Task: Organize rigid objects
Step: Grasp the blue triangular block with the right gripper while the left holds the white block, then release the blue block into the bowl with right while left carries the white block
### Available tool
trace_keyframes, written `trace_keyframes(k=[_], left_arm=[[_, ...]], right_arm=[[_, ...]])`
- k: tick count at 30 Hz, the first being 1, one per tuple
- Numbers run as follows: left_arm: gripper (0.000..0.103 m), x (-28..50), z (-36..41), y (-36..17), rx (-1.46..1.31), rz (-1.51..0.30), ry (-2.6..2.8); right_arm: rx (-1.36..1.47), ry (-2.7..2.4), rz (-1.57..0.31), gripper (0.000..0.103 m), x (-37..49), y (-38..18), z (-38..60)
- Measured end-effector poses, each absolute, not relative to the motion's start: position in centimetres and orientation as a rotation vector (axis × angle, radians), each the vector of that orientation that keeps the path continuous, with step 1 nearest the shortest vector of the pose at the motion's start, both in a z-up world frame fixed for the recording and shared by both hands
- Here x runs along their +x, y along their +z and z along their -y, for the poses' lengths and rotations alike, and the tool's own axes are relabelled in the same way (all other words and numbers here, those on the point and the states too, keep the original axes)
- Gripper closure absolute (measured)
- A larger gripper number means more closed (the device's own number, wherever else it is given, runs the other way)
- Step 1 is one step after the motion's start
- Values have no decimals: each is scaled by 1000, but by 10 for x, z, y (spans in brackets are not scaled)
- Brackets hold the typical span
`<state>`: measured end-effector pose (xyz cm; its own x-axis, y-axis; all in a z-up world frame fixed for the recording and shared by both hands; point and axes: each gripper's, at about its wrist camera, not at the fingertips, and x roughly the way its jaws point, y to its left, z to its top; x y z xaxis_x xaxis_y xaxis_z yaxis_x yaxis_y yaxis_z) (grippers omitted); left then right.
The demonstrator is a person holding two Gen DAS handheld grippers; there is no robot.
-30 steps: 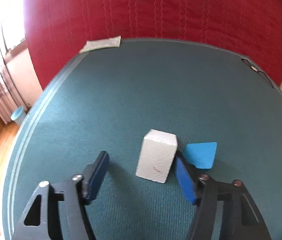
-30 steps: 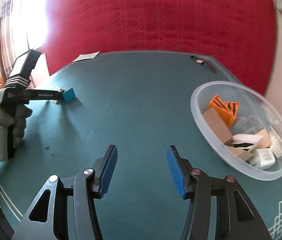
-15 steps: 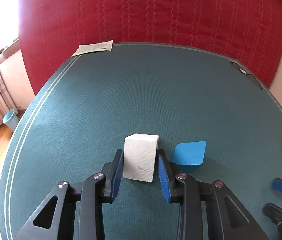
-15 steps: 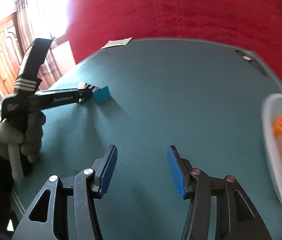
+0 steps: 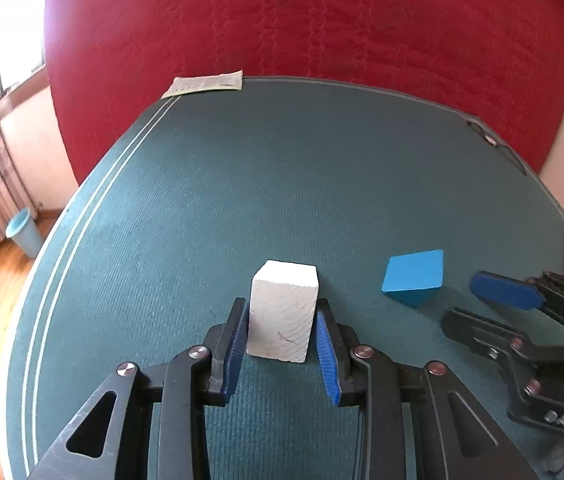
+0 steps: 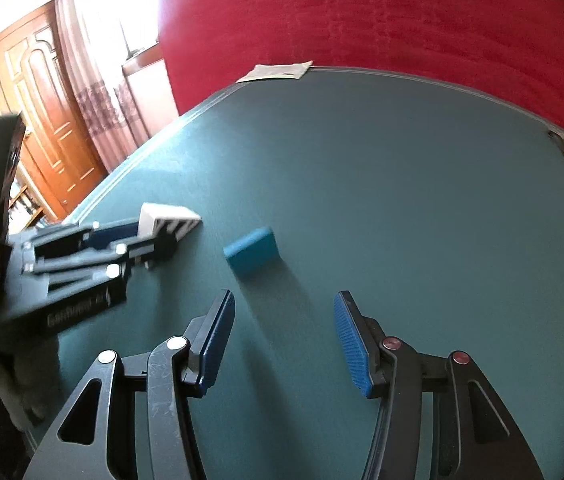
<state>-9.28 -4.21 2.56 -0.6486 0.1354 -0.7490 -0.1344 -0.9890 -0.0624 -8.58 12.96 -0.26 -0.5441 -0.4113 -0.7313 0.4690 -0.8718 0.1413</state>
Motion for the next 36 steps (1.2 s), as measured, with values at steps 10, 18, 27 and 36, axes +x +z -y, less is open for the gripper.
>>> trace_keyframes(k=[10,18,27,36], left_arm=[[33,-89,50,26,-1223,50,2785],[33,-89,50,24,-1233,43,2798],[33,-90,51,23,-1253,41,2798],[43,-92,37,22,-1262,-74,2785]], right_arm=[[1046,-2360,-159,54,-105,2,-106],[1034,-2326,-212,67,-101,-3,-102],[999,-2356,-201,68,-83,0,-110],[999,-2379,-129,68,-58,6,-137]])
